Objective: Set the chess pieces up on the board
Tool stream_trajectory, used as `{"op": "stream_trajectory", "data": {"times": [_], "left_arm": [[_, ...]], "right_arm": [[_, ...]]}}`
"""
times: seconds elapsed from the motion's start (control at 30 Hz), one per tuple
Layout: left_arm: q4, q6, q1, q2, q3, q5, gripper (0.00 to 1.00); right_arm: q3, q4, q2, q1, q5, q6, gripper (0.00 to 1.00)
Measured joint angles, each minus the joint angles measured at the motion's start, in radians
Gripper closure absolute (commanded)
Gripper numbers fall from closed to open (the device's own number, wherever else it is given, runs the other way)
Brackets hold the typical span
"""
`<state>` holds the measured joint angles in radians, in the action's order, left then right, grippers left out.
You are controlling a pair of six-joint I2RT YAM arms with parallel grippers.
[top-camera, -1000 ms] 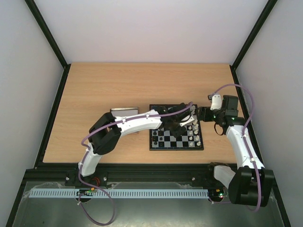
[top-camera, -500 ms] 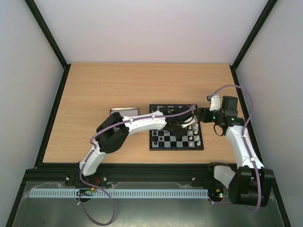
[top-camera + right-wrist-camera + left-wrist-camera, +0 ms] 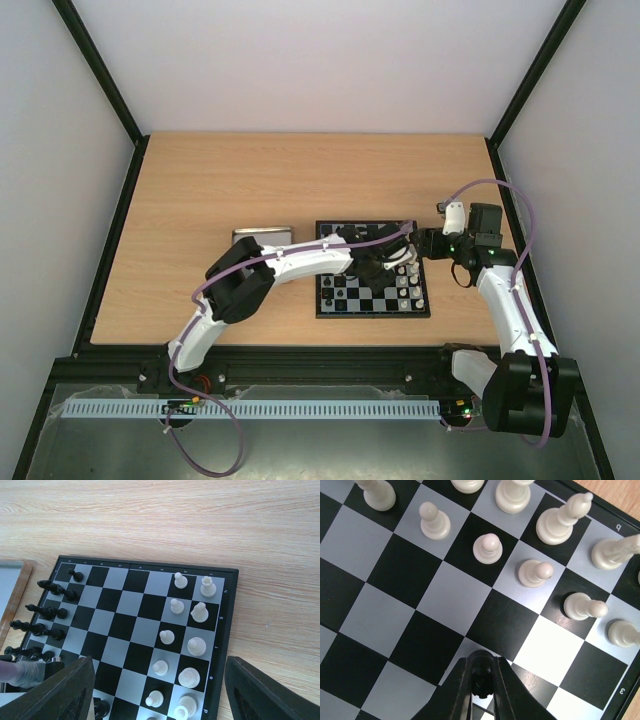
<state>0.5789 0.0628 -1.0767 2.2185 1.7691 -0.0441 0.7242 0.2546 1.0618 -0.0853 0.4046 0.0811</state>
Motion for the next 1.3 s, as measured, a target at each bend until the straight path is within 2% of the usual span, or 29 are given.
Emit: {"op": "stream_trajectory", "data": {"times": [0.1, 0.4, 0.67, 1.0, 1.3], "left_arm": [[0.001, 0.001, 0.001, 0.000, 0.001, 0.000, 0.96], [0.003, 0.019, 0.047, -0.016, 0.001, -0.043, 0.96], [-0.010, 0.045, 0.222, -0.173, -0.018, -0.080, 0.96], [-0.008, 0.079, 0.466, -0.209, -0.066, -0.031, 0.96], [-0.012, 0.088, 0.483, -0.148, -0.071, -0.053, 0.95]], "right_arm": [[0.000, 0.000, 0.000, 0.000, 0.000, 0.001, 0.28], [0.000, 0.000, 0.001, 0.000, 0.000, 0.003, 0.29], [0.000, 0.000, 0.018, 0.000, 0.008, 0.007, 0.30], [0.000, 0.000, 0.029, 0.000, 0.012, 0.012, 0.31], [0.000, 0.000, 0.034, 0.000, 0.012, 0.017, 0.31]]}}
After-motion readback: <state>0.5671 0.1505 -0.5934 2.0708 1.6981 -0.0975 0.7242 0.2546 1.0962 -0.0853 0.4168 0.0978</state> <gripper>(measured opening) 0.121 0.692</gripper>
